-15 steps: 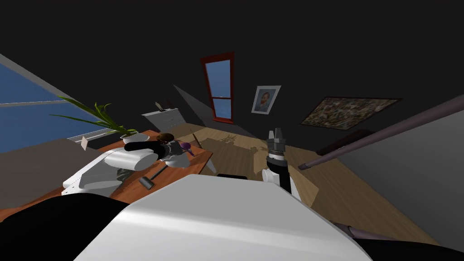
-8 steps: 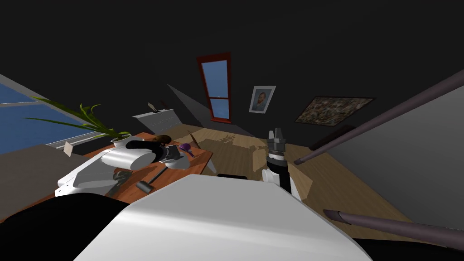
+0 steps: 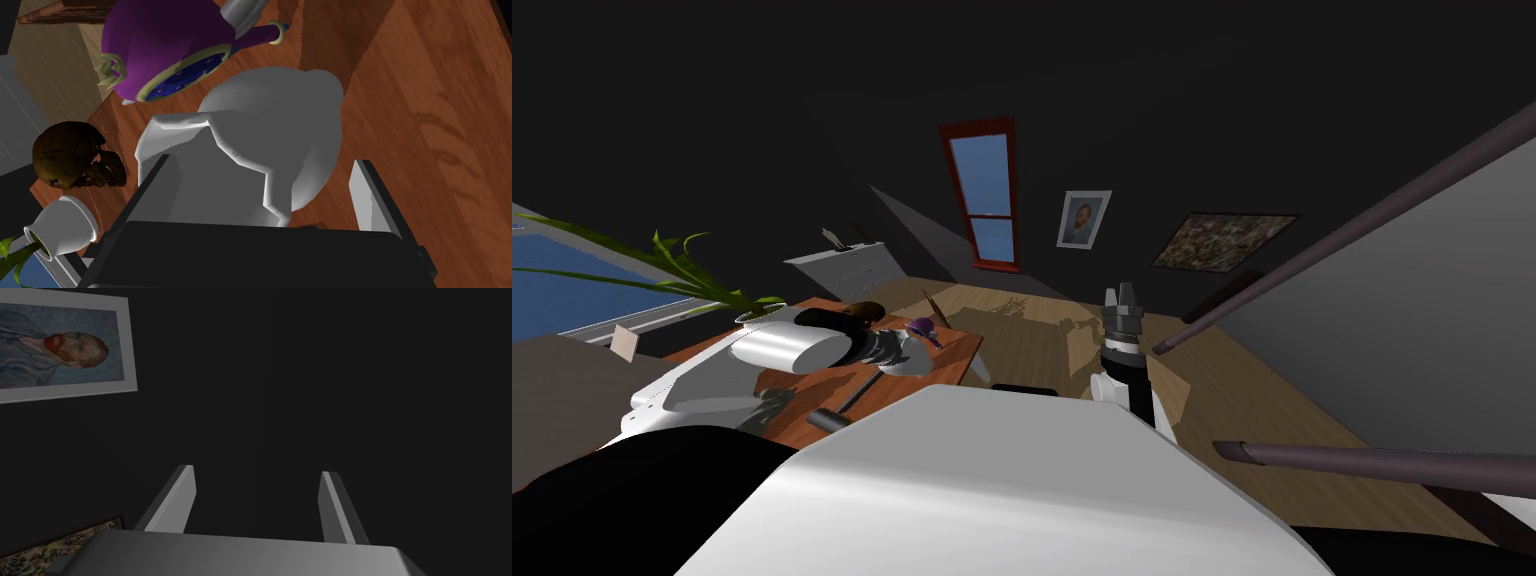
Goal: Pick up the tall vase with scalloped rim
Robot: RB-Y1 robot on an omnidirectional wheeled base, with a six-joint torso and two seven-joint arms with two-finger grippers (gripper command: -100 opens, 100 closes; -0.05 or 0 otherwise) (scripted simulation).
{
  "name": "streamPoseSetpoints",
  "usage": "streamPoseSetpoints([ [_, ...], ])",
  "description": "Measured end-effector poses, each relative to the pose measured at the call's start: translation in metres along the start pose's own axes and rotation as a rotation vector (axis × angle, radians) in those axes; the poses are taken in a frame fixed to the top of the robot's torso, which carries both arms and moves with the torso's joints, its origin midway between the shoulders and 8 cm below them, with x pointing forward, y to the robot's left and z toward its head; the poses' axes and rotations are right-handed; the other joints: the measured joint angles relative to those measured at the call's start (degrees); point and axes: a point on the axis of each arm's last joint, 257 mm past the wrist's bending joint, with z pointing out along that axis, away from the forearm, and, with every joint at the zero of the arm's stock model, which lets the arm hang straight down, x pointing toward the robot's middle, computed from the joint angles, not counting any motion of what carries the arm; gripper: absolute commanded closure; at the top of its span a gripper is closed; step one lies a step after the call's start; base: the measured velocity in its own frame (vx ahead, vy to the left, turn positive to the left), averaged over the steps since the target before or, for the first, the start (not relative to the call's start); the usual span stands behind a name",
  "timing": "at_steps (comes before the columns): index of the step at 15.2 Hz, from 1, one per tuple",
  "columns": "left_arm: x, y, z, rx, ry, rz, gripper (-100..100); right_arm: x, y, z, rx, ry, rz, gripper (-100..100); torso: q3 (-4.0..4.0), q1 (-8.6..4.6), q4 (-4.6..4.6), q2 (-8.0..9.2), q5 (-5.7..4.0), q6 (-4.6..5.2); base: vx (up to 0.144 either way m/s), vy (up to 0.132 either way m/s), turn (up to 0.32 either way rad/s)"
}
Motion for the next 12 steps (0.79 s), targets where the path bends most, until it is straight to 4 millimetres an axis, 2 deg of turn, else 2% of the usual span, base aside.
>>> streamPoseSetpoints([
  [5,-0.018,0.013,-0.002,-0.070,-0.065,-0.004,-100,0.000,0.000,0.000,0.000,0.000,0.000,0,0.00,-0.01,0.00,0.00,0.00,-0.01,-0.026,0.040,-0.076],
  [11,-0.029,0.012,0.015,-0.069,-0.076,-0.014,-100,0.000,0.000,0.000,0.000,0.000,0.000,0,-0.06,-0.32,-0.03,-0.11,-0.06,-0.01,-0.003,-0.024,-0.031],
  [12,-0.029,0.012,0.016,-0.068,-0.075,-0.013,100,0.000,0.000,0.000,0.000,0.000,0.000,0,-0.06,-0.30,-0.02,-0.11,-0.07,-0.02,-0.001,-0.006,0.001],
])
